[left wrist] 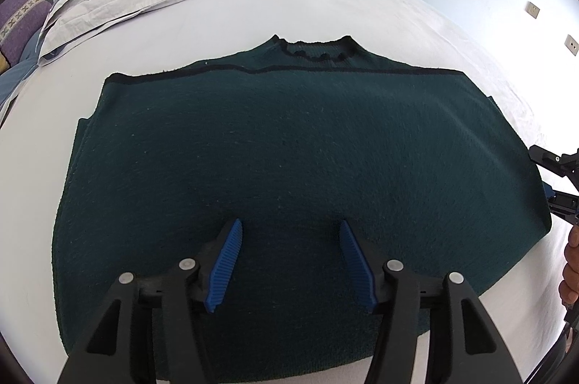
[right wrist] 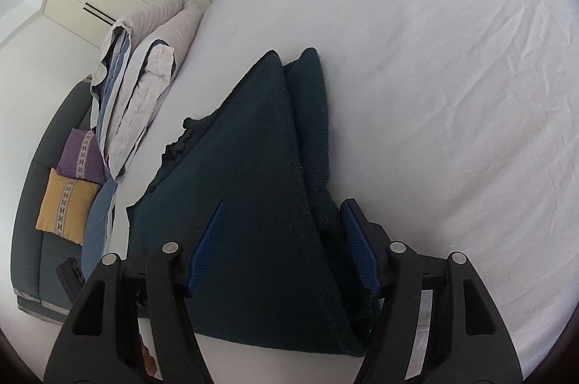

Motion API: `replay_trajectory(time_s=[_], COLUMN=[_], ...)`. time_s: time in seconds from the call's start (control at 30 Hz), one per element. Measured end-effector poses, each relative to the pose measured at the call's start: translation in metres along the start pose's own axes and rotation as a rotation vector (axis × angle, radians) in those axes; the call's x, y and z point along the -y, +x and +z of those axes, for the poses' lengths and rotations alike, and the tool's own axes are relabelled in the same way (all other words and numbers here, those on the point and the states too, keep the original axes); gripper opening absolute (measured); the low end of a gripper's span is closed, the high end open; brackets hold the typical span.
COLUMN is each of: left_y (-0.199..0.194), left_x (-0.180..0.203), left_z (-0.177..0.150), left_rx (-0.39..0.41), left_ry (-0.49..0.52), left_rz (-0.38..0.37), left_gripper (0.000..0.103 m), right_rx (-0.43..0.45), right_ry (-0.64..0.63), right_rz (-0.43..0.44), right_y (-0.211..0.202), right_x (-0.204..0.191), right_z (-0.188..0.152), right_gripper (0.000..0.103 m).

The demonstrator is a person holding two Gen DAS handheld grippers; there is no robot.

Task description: Fold small clothes

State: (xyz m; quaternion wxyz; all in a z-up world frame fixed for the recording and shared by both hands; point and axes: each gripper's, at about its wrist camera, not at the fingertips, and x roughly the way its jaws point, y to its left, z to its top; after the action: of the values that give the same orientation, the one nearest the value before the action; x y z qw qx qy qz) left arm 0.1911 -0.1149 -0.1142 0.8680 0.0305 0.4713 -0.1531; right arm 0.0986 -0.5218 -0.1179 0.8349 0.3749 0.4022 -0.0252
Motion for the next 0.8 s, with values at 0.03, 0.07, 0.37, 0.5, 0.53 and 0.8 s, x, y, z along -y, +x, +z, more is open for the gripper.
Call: replay_trajectory(time_s=[0.03, 0.07, 0.37, 0.5, 0.53, 0.8], left_y=[0.0, 0.0, 0.004, 0.005, 0.005, 0.005], left_x=[0.0, 0.0, 0.007, 0.007, 0.007, 0.006], left_z=[0.0, 0.0, 0.001, 0.0, 0.0, 0.002], left_rx=[-0.001, -0.002, -0.013, -0.014, -0.014, -0.014], left_ry=[0.0, 0.0, 0.034, 0.041, 0.042, 0.046], left_rz=[-0.001, -0.002, 0.029, 0.034, 0.033, 0.034], left_gripper=[0.06, 0.06, 0.065, 0.066, 0.066, 0.067], right_rx=[-0.004, -0.007, -0.08, -0.085, -0.087, -0.091], right_ry=[0.02, 0.039, 0.009, 0.043, 0.037, 0.03], right_rz=[0.015, 0.03, 0.06, 0.075, 0.069, 0.077], right_y=[0.002, 0.003, 0.019, 0.023, 0.024, 0.025], right_x=[0.003, 0.006, 0.004, 0.01, 0.01, 0.003], right_z=[0.001, 0.002, 0.004, 0.006, 0.006, 0.008], right_gripper=[0.063, 0.062, 0.062, 0.054, 0.053, 0.054])
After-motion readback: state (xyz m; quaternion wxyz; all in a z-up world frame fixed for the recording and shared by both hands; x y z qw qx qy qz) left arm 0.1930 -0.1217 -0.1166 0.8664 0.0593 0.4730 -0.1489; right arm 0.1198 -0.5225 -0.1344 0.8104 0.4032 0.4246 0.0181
